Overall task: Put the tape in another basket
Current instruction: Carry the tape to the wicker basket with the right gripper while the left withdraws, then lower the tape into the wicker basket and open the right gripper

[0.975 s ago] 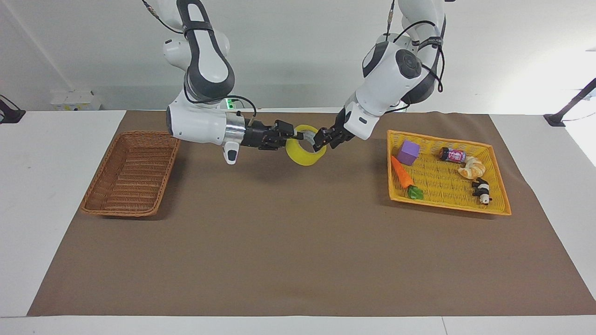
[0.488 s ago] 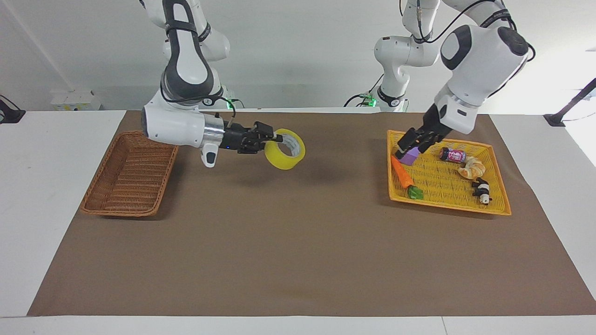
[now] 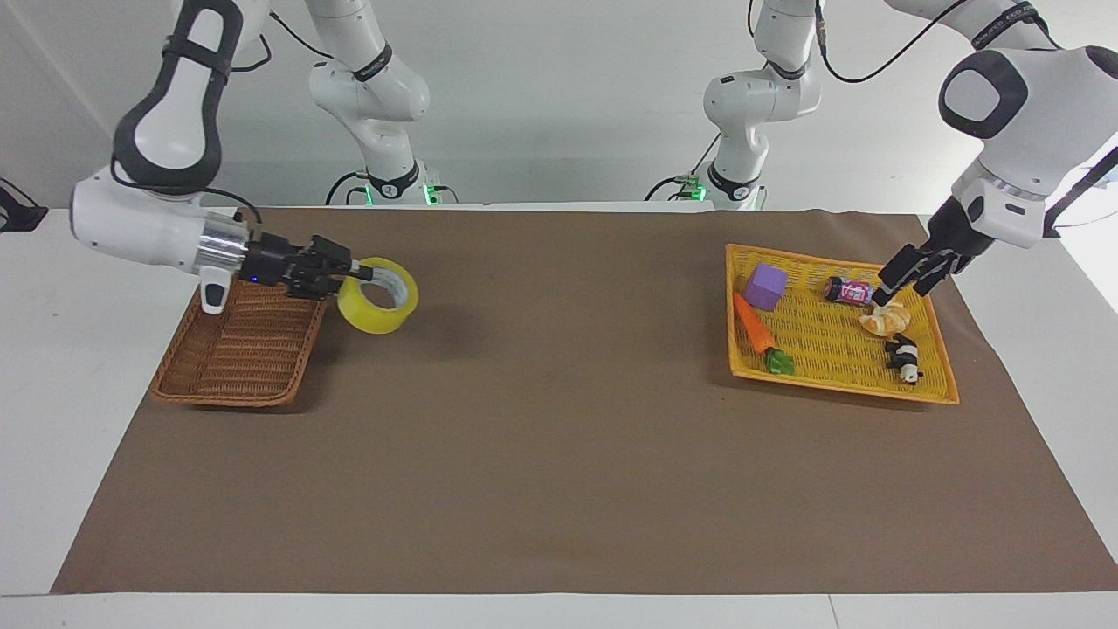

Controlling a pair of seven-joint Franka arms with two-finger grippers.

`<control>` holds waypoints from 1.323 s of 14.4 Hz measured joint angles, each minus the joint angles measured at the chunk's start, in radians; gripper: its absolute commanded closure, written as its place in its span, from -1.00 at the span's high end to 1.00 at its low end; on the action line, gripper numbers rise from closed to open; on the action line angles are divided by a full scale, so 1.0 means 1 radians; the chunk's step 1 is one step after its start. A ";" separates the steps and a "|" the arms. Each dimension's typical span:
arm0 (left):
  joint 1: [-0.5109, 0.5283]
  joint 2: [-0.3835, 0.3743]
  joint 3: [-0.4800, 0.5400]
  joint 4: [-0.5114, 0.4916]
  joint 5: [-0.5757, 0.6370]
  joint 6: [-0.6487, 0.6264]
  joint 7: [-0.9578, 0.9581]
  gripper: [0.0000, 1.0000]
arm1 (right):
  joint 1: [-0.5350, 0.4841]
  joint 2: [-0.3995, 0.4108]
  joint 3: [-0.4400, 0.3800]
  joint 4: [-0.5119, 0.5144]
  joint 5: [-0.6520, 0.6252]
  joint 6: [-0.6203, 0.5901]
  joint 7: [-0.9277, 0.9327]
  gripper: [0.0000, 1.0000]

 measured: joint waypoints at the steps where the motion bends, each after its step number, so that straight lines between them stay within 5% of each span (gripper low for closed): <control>1: -0.001 0.000 -0.003 0.000 0.000 0.000 0.000 1.00 | -0.065 0.001 -0.001 0.006 -0.045 -0.026 -0.062 -1.00; 8: -0.004 0.000 -0.030 0.000 0.000 -0.003 0.000 1.00 | -0.330 0.148 -0.001 0.021 -0.250 -0.047 -0.426 -1.00; 15: -0.045 0.003 -0.090 0.162 0.197 -0.267 0.003 1.00 | -0.298 0.182 0.020 0.026 -0.261 0.001 -0.443 -1.00; 19: -0.083 0.022 -0.097 0.174 0.250 -0.323 0.008 1.00 | -0.288 0.193 0.021 -0.015 -0.261 0.071 -0.484 -0.94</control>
